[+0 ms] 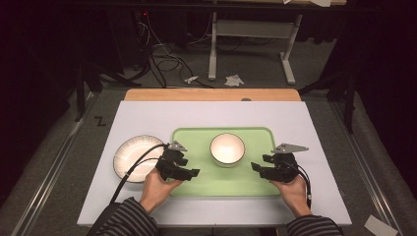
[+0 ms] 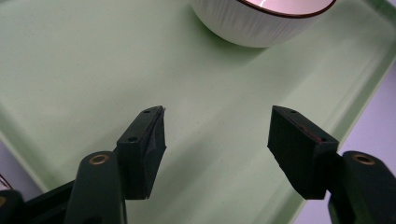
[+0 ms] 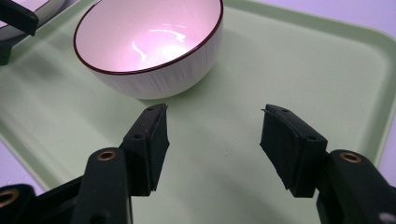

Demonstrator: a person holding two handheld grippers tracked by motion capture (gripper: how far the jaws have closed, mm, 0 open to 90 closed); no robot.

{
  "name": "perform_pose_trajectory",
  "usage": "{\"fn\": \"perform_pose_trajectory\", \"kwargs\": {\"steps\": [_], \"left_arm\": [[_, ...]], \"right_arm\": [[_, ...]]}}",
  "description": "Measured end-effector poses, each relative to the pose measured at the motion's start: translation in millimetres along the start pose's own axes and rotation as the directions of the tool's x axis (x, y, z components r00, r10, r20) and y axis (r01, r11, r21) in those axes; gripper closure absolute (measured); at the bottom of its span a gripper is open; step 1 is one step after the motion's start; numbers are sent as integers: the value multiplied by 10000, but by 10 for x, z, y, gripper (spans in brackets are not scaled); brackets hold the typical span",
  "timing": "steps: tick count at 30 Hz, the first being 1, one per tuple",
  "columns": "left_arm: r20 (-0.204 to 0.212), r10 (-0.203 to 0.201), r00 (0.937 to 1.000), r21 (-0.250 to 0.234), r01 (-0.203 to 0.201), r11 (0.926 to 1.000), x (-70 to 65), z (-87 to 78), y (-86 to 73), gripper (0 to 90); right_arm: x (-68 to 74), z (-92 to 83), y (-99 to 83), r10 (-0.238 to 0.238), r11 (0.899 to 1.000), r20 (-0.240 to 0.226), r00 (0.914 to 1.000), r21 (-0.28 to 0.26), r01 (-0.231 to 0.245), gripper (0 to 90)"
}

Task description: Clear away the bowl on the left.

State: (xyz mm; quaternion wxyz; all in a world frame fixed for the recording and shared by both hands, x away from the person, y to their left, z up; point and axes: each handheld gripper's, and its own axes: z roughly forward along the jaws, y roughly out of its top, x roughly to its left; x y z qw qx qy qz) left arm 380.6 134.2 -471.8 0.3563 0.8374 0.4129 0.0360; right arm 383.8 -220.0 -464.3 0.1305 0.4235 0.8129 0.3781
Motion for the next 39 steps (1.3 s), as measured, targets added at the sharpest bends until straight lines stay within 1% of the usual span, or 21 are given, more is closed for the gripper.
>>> {"fn": "perform_pose_trajectory", "kwargs": {"steps": [1, 2, 3, 7, 9, 11, 13, 16, 20, 25, 28, 30, 34, 36, 39], "left_arm": [[56, -77, 10000, 13, 77, 10000, -1, 16, -1, 369], [53, -73, 10000, 43, 72, 10000, 3, 25, 0, 369], [58, -60, 10000, 93, 59, 9999, 8, 31, 1, 368], [99, -140, 9999, 207, 138, 9997, 17, 79, 2, 365], [76, -99, 9999, 292, 96, 9995, 23, 98, 2, 363], [-78, -97, 9999, 296, 100, 9995, 29, 115, 3, 363], [-76, -130, 9999, 332, 132, 9994, 51, 124, 5, 363], [-107, -171, 9998, 359, 175, 9992, 54, 150, 5, 363], [-438, -86, 9990, 658, 115, 9978, 75, 174, 2, 374], [-414, -37, 9991, 729, 67, 9973, 78, 165, -3, 376], [-455, -9, 9990, 974, 53, 9952, 71, 191, -10, 387], [-507, -24, 9987, 916, 71, 9958, 74, 185, -8, 388], [-554, -57, 9984, 929, 108, 9956, 83, 178, -7, 386], [-498, -45, 9988, 910, 90, 9958, 73, 176, -8, 386], [-488, -40, 9988, 910, 85, 9958, 75, 171, -9, 386]], "right_arm": [[0, 0, 0, 0, 10000, 0, 10000, 0, 0, 429], [3, 3, 0, 55, 10000, 0, 10000, 32, -55, 428], [0, 8, 1, -24, 10000, -12, 10000, 17, 24, 425], [2, 16, 2, 44, 10000, -65, 10000, 77, -43, 420], [2, 16, 2, 50, 10000, -86, 10000, 74, -50, 419], [-1, 21, 0, 36, 10000, -121, 9999, 76, -35, 418], [5, 23, 1, 105, 9998, -128, 9999, 143, -103, 417], [4, 30, 2, 5, 9998, -186, 9998, 197, -2, 416], [15, 40, -3, -13, 9996, -214, 9998, 299, 19, 416], [22, 47, -1, -28, 9994, -202, 9998, 334, 35, 416], [28, 49, -1, -100, 9992, -175, 9998, 398, 107, 416], [27, 52, -2, -146, 9990, -196, 9997, 412, 154, 416], [30, 56, -3, -95, 9989, -245, 9997, 451, 106, 416], [30, 65, -3, -188, 9988, -303, 9994, 454, 202, 416], [36, 73, -2, -175, 9986, -373, 9992, 499, 193, 416]]}}
